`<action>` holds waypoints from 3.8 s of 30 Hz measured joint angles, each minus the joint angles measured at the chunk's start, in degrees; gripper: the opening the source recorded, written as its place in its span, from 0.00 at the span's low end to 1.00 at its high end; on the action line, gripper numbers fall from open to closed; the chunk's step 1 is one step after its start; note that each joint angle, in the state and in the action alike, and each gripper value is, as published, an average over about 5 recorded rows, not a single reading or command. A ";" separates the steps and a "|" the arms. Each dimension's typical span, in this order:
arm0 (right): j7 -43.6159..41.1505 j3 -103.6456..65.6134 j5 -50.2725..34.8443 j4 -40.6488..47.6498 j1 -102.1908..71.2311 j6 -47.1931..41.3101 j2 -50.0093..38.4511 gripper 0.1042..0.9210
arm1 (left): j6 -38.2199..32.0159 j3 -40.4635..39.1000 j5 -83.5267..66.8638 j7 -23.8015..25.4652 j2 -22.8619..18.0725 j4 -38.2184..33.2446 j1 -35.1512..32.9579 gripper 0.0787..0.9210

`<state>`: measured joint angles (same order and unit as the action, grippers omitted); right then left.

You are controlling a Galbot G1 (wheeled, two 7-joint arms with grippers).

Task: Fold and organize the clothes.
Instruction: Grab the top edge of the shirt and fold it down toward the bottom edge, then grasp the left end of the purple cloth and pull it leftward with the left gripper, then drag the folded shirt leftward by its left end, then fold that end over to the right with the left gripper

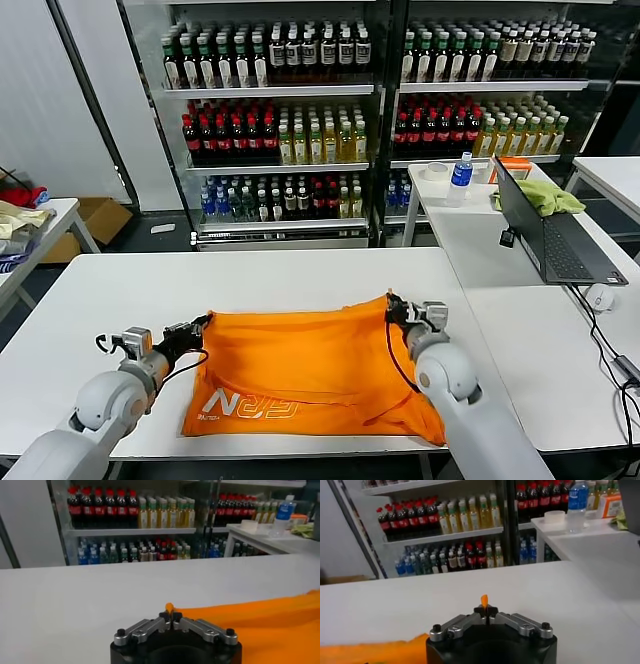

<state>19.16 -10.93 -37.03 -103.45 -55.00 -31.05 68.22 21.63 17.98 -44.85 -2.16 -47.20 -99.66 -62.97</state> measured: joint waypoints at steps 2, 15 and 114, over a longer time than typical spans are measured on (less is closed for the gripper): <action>-0.26 -0.40 0.69 -1.65 -1.88 0.28 -0.43 0.01 | -0.13 0.84 0.14 -0.04 -0.09 -1.25 -1.49 0.00; -2.10 -2.32 5.39 -7.82 -11.17 2.53 -1.97 0.01 | -0.24 4.29 1.35 -0.86 -1.43 -8.22 -9.69 0.00; -3.79 -10.59 22.37 -21.54 -29.65 1.99 0.73 0.88 | 7.69 5.96 9.47 -18.34 -6.75 -17.28 -20.42 0.01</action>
<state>15.37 -21.52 -14.67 -125.00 -84.65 -29.06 68.94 29.33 23.94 -35.38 -20.50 -53.95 -116.94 -83.39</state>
